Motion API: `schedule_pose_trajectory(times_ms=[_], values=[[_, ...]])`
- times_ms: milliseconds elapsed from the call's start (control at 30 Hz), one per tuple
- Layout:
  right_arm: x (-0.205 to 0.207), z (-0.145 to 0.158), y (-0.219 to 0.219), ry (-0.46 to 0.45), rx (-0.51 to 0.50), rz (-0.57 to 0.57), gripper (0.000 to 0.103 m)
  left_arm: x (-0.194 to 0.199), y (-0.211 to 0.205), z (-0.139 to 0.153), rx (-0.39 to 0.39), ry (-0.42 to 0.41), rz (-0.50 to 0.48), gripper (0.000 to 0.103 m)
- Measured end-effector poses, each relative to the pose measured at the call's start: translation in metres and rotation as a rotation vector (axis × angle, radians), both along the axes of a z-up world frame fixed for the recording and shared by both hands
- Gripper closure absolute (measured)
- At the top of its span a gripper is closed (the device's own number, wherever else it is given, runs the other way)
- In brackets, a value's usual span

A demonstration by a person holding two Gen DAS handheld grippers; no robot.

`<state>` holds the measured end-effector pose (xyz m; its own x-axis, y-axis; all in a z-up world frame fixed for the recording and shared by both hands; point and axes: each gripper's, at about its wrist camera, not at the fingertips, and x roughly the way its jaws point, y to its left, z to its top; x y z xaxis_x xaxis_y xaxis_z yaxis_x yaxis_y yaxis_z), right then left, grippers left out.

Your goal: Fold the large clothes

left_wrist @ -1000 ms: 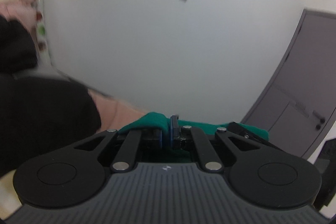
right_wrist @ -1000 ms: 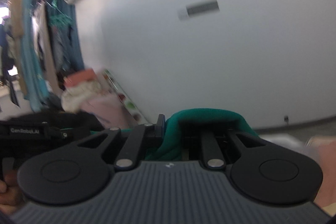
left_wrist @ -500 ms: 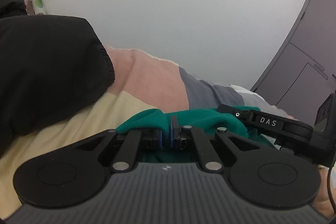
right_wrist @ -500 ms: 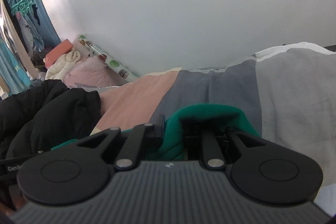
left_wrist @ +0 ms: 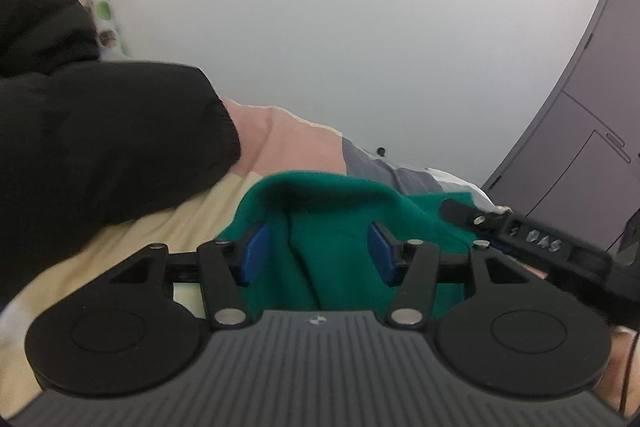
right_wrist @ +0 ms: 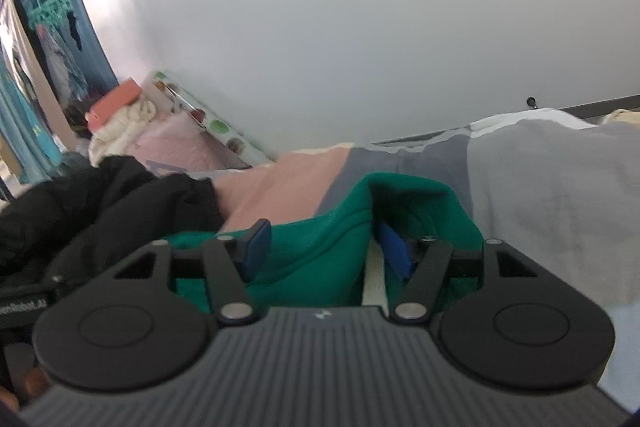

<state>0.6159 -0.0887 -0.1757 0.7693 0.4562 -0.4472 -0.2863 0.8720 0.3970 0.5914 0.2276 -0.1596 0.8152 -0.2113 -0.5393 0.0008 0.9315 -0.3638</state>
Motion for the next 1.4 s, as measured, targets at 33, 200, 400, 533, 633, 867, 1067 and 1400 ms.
schedule_pose_trajectory(times_ms=[33, 200, 400, 533, 633, 867, 1067, 1400], values=[[-0.011, 0.008, -0.003, -0.016, 0.0, 0.001, 0.039, -0.011, -0.002, 0.007, 0.015, -0.002, 0.004, 0.043], [-0.081, 0.047, -0.016, -0.075, -0.043, 0.017, 0.039, -0.086, -0.021, 0.046, 0.078, -0.016, 0.02, 0.043], [-0.176, 0.086, -0.038, -0.115, -0.057, 0.028, 0.039, -0.182, -0.052, 0.078, 0.107, -0.015, 0.025, 0.043], [-0.228, 0.097, -0.052, -0.112, -0.081, 0.034, 0.039, -0.242, -0.07, 0.081, 0.091, -0.006, 0.034, 0.043], [-0.264, 0.1, -0.065, -0.111, -0.093, 0.041, 0.039, -0.28, -0.085, 0.074, 0.094, 0.001, 0.039, 0.043], [-0.321, 0.076, -0.096, -0.06, -0.151, 0.021, 0.039, -0.343, -0.116, 0.038, 0.057, 0.055, 0.025, 0.042], [-0.344, 0.032, -0.111, 0.033, -0.203, -0.007, 0.039, -0.35, -0.131, -0.006, 0.036, 0.108, -0.006, 0.041], [-0.327, -0.025, -0.115, 0.219, -0.219, -0.092, 0.039, -0.327, -0.15, -0.049, 0.082, 0.141, -0.07, 0.04]])
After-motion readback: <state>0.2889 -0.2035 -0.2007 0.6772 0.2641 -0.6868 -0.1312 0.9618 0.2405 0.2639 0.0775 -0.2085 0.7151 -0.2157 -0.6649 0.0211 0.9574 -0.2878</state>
